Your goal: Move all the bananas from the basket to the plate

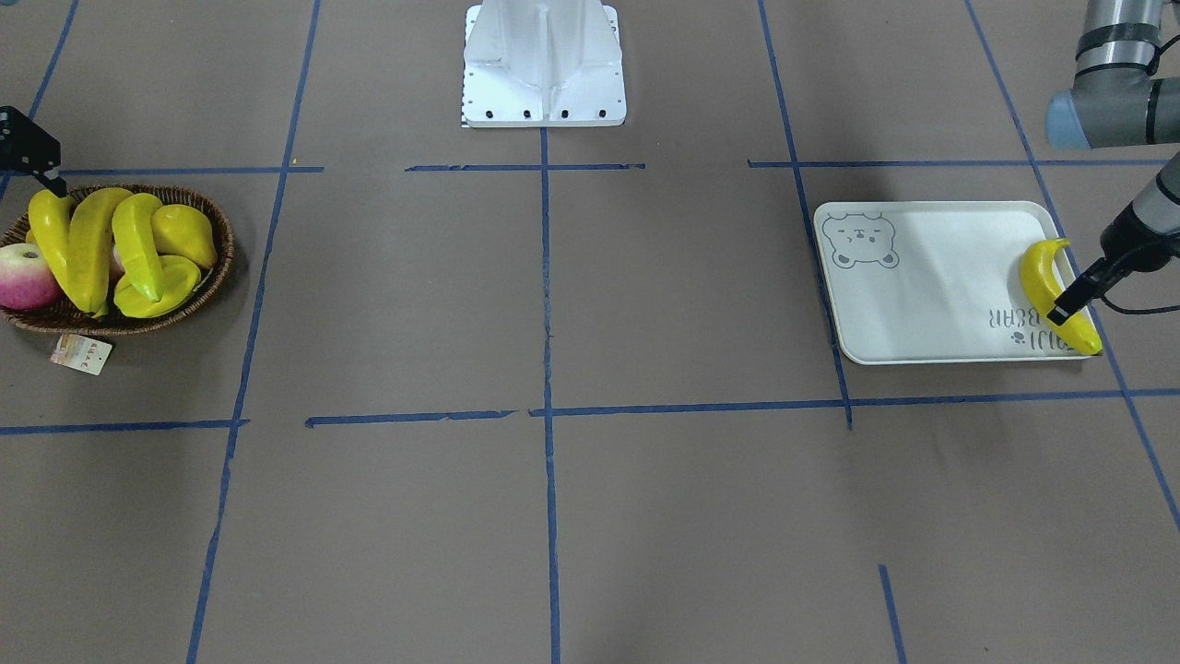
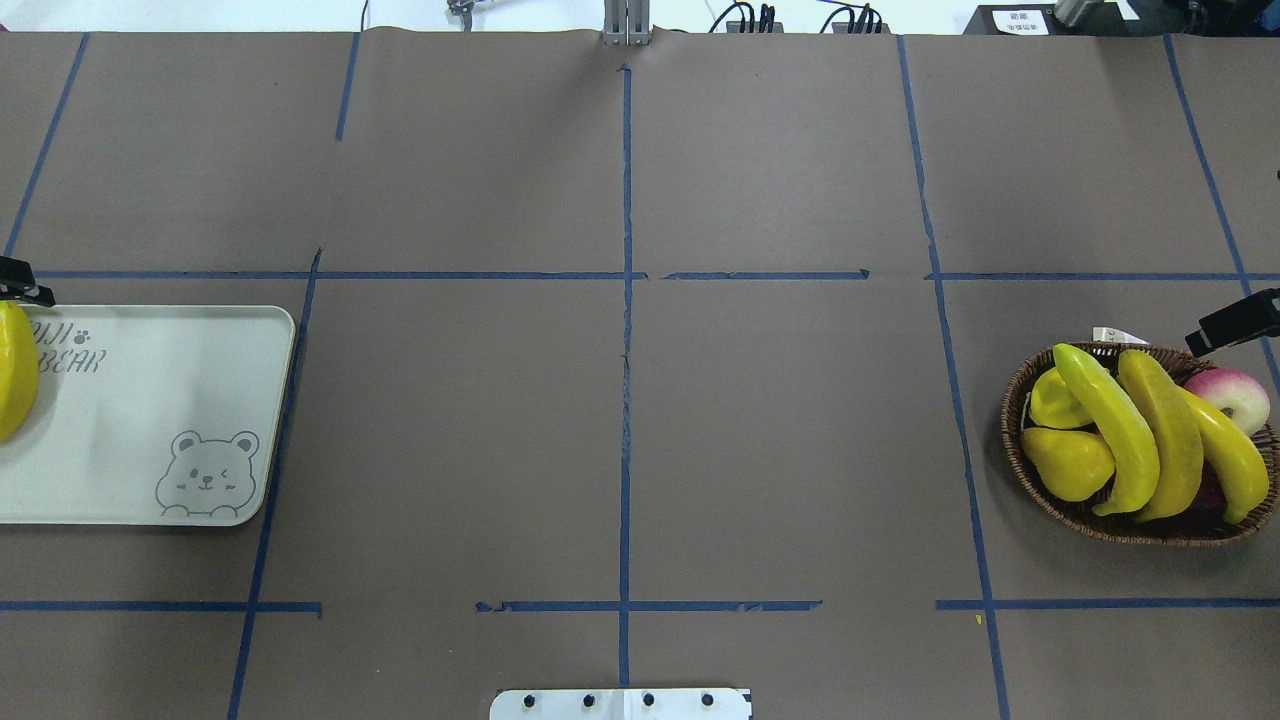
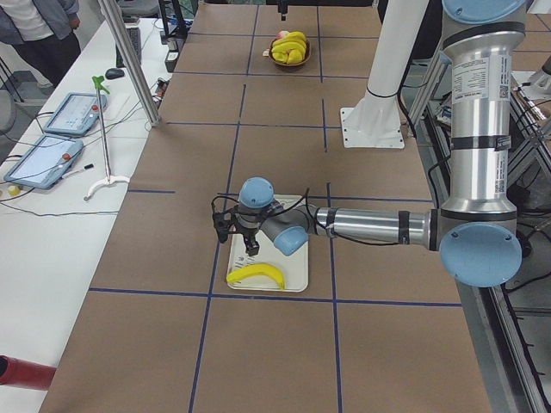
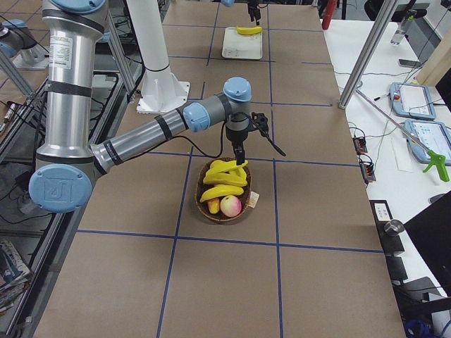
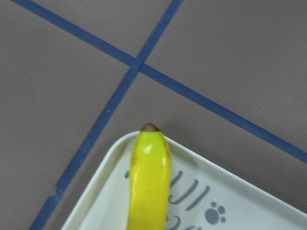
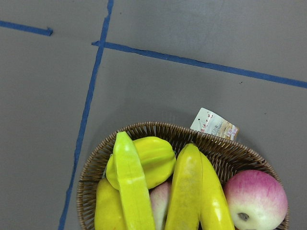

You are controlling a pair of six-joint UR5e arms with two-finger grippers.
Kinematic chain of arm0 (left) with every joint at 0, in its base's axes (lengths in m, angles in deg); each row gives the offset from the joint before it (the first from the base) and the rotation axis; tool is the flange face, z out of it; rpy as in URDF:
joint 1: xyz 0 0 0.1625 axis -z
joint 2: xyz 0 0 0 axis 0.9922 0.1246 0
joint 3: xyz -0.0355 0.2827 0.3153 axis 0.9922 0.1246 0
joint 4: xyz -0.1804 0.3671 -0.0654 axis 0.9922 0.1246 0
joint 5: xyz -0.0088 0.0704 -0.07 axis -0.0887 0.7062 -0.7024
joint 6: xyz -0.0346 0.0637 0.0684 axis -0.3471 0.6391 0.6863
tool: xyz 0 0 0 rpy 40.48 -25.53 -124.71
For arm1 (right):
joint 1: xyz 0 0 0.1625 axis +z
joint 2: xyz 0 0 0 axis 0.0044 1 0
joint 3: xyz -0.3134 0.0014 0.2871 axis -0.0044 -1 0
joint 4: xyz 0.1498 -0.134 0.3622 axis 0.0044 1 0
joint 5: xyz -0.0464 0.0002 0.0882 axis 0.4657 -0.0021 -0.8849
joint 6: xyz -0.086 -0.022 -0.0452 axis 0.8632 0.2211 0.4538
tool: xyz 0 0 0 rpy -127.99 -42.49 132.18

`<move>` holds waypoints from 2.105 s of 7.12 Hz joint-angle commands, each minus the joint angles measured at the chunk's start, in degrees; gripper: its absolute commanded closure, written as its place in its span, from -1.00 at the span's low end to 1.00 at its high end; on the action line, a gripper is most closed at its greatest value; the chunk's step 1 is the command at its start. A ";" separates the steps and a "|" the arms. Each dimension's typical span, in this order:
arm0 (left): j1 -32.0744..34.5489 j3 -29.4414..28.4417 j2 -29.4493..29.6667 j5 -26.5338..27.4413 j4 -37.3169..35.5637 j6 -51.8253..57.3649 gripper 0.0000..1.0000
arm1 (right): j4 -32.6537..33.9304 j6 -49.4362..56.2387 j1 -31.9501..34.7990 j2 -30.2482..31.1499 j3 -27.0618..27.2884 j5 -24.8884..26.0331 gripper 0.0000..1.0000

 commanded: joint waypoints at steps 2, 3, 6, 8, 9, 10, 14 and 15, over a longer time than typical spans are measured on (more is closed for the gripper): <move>-0.11 1.96 0.26 -0.26 -0.08 -0.09 -0.99 | -10.56 -13.13 -5.83 3.17 0.46 2.60 -0.99; -0.11 2.23 0.26 -0.26 0.01 -0.09 -0.99 | -12.25 -13.62 -9.79 3.61 0.37 6.36 -0.99; -0.28 2.05 0.17 -0.26 -0.07 -0.09 -0.99 | -14.46 -14.07 -17.99 3.53 -1.30 12.89 -0.99; -0.29 1.97 0.17 -0.26 0.01 -0.09 -0.99 | -14.46 -13.45 -20.28 3.70 -3.75 14.31 -0.89; -0.29 1.88 0.17 -0.26 0.01 -0.09 -0.99 | -14.46 -13.27 -20.55 3.61 -4.54 14.40 -0.81; -0.29 1.88 0.09 -0.17 0.01 -0.09 -0.99 | -14.46 -13.27 -20.81 3.70 -4.64 14.40 -0.76; -0.29 1.70 0.09 -0.26 0.01 -0.09 -0.99 | -14.38 -13.45 -21.34 3.44 -5.96 14.31 -0.45; -0.29 1.70 0.08 -0.26 0.01 -0.09 -0.99 | -14.29 -13.45 -21.34 3.44 -5.96 14.31 -0.29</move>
